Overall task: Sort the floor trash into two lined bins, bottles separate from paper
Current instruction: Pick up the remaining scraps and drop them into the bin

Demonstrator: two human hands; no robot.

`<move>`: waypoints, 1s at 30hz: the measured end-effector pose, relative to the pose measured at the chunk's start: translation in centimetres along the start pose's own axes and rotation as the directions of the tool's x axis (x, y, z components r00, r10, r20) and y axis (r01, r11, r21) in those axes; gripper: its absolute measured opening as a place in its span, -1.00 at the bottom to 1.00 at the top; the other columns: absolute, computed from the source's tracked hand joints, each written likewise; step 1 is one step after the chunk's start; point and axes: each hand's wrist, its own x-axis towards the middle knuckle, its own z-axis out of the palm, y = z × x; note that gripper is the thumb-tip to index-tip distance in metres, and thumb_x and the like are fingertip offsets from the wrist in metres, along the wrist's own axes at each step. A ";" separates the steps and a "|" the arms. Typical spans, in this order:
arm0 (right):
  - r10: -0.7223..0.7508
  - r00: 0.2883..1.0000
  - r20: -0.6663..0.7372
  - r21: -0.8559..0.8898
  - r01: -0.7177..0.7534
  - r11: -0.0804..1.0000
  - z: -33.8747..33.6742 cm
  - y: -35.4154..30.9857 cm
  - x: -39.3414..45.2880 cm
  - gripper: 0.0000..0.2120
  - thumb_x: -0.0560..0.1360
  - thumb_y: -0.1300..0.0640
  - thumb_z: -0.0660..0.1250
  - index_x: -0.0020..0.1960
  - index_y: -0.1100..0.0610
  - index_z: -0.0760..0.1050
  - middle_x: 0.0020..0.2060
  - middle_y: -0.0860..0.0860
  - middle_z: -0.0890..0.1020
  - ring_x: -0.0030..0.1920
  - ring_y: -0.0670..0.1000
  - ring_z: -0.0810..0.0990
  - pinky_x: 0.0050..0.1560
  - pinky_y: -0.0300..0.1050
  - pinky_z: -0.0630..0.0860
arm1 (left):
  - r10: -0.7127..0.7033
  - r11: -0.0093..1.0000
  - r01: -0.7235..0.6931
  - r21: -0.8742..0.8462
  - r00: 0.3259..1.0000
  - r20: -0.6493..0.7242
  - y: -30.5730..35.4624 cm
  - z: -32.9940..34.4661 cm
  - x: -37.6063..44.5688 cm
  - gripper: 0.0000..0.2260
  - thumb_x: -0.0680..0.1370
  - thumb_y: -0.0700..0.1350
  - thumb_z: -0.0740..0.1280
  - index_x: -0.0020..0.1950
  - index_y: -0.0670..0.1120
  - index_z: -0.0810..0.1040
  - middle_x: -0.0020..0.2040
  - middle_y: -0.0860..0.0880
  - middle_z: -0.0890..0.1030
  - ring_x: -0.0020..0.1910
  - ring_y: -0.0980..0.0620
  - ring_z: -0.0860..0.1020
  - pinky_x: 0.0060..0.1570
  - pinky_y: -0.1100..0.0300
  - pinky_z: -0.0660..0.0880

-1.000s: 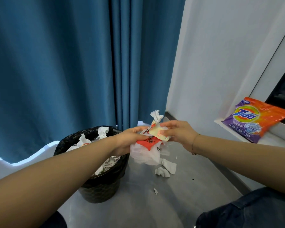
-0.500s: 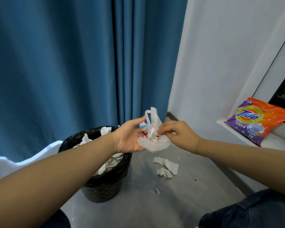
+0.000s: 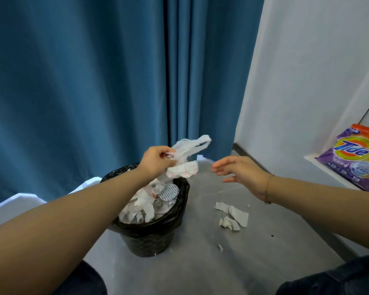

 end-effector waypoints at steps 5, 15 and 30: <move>0.055 0.992 0.115 -0.092 -0.044 0.995 3.6 1.3 1.8 -0.85 0.48 0.36 0.28 -0.06 0.15 0.55 -0.15 0.07 0.61 -0.11 -0.03 0.55 -0.03 -0.16 0.54 | 0.235 0.750 -0.324 0.576 0.945 0.226 -6.3 -2.4 -0.6 -0.68 0.59 -0.24 0.19 0.35 -0.11 0.45 0.45 -0.09 0.30 0.37 -0.11 0.34 0.33 0.19 0.23; 0.146 0.954 0.262 -0.243 -0.082 0.967 5.6 4.7 3.6 -0.81 0.49 0.33 0.28 0.05 0.14 0.51 -0.08 0.09 0.60 -0.13 -0.05 0.54 -0.13 -0.25 0.47 | -0.043 0.396 -0.590 0.704 0.754 0.656 -10.8 -2.3 -1.4 -0.17 0.35 0.43 -0.41 0.54 0.10 -0.03 0.51 -0.05 0.24 0.51 0.04 0.11 0.46 0.08 -0.09; -0.113 0.720 0.685 -0.689 0.690 0.221 6.5 9.9 6.0 -0.24 0.53 0.14 0.19 0.53 0.03 -0.24 0.51 -0.01 -0.29 0.50 -0.09 -0.19 0.44 -0.26 -0.11 | -0.095 0.233 -0.800 0.554 0.548 0.831 -17.6 -1.0 2.9 -0.19 0.33 0.52 -0.05 0.38 0.33 -0.46 0.44 0.04 -0.41 0.42 -0.13 -0.48 0.33 -0.32 -0.41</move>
